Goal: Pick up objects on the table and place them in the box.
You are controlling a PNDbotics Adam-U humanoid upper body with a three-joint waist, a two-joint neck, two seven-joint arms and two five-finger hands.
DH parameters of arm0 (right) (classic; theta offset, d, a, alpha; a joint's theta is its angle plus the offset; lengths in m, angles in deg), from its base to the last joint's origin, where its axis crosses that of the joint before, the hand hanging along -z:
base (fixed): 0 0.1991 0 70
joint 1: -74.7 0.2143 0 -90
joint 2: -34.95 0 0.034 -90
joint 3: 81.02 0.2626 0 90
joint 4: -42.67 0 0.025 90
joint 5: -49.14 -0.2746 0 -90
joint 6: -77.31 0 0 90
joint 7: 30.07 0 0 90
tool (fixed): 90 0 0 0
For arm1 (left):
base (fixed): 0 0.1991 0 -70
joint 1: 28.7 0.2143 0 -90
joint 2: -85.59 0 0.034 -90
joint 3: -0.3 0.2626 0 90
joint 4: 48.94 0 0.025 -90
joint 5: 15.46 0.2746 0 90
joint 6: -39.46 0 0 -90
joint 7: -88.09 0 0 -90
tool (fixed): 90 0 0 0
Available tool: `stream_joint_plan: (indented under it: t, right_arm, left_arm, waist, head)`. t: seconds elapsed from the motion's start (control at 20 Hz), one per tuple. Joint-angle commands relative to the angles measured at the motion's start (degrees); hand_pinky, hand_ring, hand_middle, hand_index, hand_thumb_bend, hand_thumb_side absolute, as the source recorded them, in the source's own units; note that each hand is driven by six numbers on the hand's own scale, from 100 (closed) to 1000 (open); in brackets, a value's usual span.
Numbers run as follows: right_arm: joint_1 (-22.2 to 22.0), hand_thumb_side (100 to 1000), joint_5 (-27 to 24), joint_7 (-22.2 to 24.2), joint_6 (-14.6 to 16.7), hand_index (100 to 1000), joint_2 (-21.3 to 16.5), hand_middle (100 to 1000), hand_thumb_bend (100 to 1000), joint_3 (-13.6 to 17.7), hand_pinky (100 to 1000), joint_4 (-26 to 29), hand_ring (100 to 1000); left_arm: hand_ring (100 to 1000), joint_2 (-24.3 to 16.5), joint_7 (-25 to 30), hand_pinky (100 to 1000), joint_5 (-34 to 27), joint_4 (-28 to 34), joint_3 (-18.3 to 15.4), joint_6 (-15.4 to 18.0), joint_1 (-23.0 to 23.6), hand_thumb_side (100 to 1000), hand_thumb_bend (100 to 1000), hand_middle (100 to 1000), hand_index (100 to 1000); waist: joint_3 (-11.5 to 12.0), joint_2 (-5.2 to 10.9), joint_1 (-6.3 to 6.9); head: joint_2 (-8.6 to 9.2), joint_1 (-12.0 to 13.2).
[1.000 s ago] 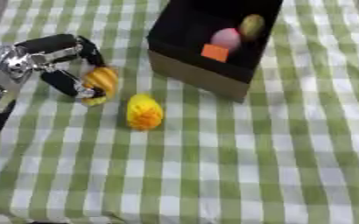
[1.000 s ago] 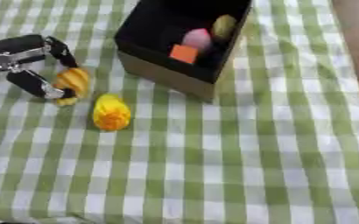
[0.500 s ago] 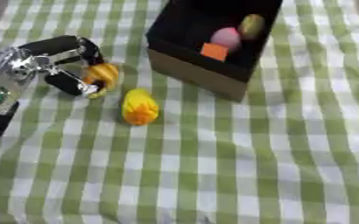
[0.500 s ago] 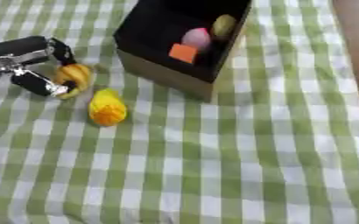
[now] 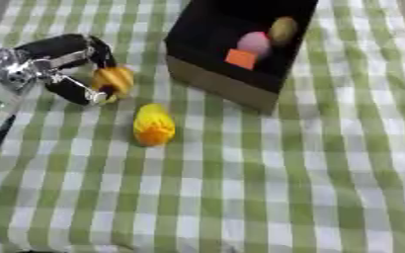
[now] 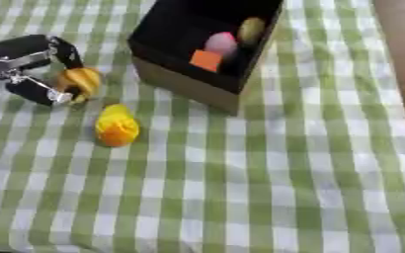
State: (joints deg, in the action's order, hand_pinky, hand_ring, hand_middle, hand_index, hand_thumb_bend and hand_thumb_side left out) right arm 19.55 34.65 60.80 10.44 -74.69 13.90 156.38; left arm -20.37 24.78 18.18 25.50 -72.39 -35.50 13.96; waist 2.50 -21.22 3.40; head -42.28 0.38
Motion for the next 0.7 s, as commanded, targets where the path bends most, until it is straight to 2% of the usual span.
stream_joint_plan:
  t: [0.05,0.3,0.7]
  right_arm:
    - [0.9,534,-0.2,-0.5,0.0,845,-2.0,582,100,0.5,833,0.9,847]
    - [1.2,536,-0.3,-1.0,0.2,845,-2.3,585,100,0.5,832,0.9,844]
    - [2.0,538,-0.6,-1.3,0.2,844,-2.6,588,100,0.2,830,0.9,841]
  left_arm:
    - [633,-3.1,-0.4,742,-1.3,3.1,-1.6,-1.1,-0.8,171,100,597,620]
    - [631,-3.9,-1.9,746,-2.0,4.7,-3.8,-2.3,-3.6,146,100,605,612]
    - [631,-0.5,-2.4,750,-0.9,-0.7,-4.9,-1.3,-11.3,137,100,613,612]
  waist:
    - [0.1,1.71,-0.15]
    - [0.2,2.04,0.03]
    - [-0.2,2.3,0.56]
  head:
    - [0.29,-0.1]
    - [0.23,-0.2]
    - [0.56,0.0]
